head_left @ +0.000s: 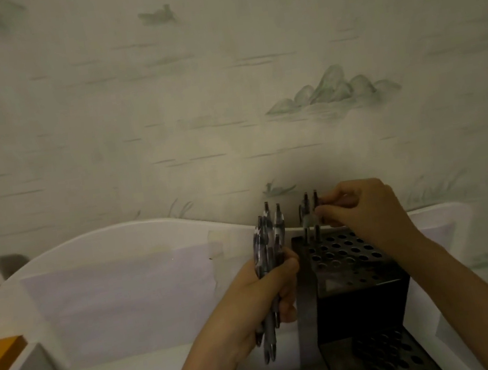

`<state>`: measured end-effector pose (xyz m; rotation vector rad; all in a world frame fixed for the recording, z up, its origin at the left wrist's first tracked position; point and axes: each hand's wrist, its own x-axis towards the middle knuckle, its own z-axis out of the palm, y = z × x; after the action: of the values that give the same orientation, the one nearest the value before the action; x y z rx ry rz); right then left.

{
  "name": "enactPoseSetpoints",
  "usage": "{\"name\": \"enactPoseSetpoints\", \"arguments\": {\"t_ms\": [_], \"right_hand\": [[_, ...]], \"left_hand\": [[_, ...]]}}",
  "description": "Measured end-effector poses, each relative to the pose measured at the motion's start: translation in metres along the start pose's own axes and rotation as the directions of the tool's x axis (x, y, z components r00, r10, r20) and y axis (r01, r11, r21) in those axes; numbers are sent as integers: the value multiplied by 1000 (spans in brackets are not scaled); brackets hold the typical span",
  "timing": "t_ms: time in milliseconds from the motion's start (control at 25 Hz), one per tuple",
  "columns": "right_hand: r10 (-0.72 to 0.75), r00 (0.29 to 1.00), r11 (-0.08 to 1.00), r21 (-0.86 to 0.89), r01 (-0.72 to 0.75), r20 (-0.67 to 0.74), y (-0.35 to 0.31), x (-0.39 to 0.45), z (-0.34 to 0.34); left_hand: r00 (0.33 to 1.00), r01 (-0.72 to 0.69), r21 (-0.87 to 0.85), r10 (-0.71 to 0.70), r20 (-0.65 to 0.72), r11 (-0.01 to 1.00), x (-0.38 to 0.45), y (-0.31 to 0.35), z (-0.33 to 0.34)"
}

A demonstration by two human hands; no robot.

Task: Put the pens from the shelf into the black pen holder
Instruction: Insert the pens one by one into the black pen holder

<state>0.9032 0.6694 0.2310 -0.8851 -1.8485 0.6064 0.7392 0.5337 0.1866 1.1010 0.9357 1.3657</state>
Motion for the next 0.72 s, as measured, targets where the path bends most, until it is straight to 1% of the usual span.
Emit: {"name": "enactPoseSetpoints", "arguments": {"t_ms": [80,280,320,400,440,480,520,560,600,640,720], "right_hand": [[30,999,1000,-3,-29,34,0,2,-4],[35,990,999,-22,-32,133,-6,4,-11],[9,994,998,-65,-1,113,-7,3,-12],[-137,990,977,-168,128,-42,-11,-4,-16],[-210,972,967,-170,190,-109,-16,-11,-18],[-229,966,969,-122,215,-121,-22,-18,-19],[-185,981,982,-36,183,-63,-29,-24,-18],[-103,993,994,48,100,50,-34,-29,-15],[-17,985,994,113,-3,170,-36,-32,-12],[58,967,979,174,-103,247,-36,-32,-10],[161,939,911,320,-260,304,-33,-27,-10]], "left_hand": [[999,5,-22,-4,32,1000,2,-1,1],[995,14,-63,-8,100,998,7,-1,9],[994,14,-67,-6,108,998,6,-1,11],[992,9,-64,0,125,998,6,-1,14],[991,4,-59,4,135,998,5,0,15],[989,2,-54,5,146,999,5,1,16],[987,2,-48,6,158,999,6,1,17],[986,5,-44,2,170,999,6,2,17],[984,12,-44,-4,176,999,7,2,19],[983,20,-50,-11,181,999,7,2,21],[982,31,-79,-15,190,996,7,3,24]]}}
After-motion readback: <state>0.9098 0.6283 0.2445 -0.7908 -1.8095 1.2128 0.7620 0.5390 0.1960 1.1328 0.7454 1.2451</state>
